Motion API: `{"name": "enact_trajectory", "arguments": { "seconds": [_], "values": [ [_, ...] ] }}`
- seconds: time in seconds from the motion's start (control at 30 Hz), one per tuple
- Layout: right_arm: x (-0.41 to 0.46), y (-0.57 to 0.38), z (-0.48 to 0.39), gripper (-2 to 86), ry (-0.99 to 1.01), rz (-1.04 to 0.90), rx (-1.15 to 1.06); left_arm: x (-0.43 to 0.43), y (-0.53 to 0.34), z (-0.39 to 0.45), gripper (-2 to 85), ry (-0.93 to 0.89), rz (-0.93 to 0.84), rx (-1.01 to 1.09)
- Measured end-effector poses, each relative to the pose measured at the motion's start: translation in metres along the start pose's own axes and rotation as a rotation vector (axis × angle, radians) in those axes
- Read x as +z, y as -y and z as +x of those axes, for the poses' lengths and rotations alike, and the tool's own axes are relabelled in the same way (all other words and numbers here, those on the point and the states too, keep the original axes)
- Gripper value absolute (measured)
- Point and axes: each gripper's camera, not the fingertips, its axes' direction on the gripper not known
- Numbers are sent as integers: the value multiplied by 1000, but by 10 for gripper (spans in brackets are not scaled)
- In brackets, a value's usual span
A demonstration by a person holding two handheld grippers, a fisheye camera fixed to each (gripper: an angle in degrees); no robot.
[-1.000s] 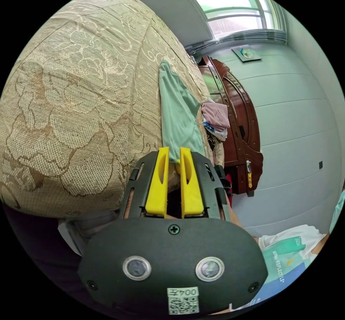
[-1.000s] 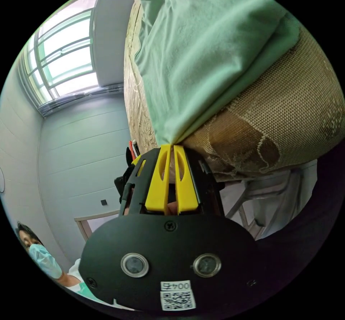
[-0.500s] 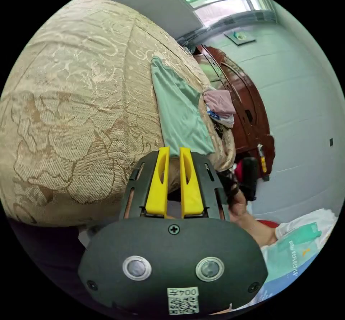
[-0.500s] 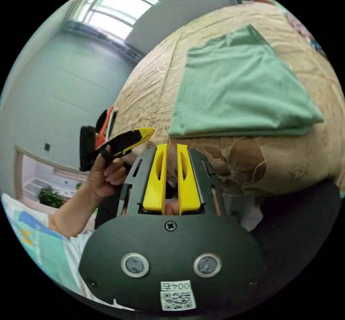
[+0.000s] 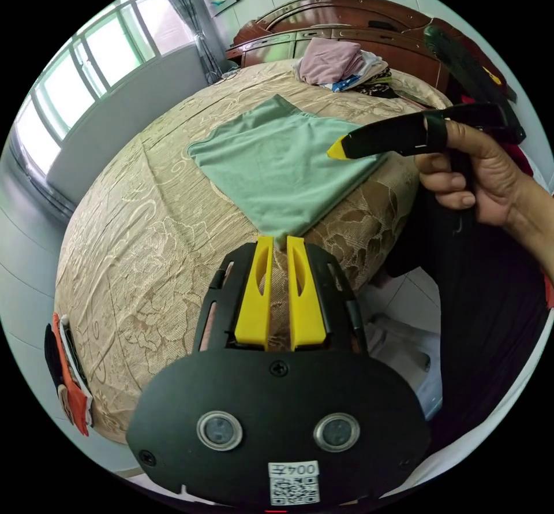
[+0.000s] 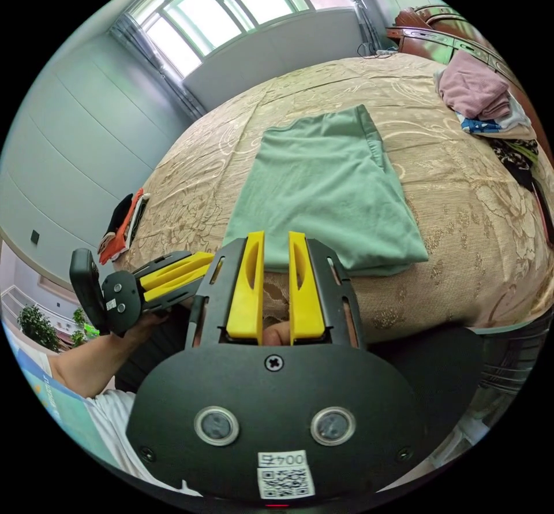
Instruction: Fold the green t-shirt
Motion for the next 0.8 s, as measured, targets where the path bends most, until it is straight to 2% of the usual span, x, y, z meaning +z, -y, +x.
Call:
{"name": "enact_trajectory", "arguments": {
  "seconds": [0.5,0.73,0.8],
  "values": [
    [7,0,-17,74,-2,-19,20,5,6,28,20,17,-13,12],
    [13,-3,20,1,-222,-63,163,8,-7,12,11,3,-17,-15],
    [12,-7,37,-1,-181,-59,194,9,-14,4,8,-7,-14,-17]
  ]
}}
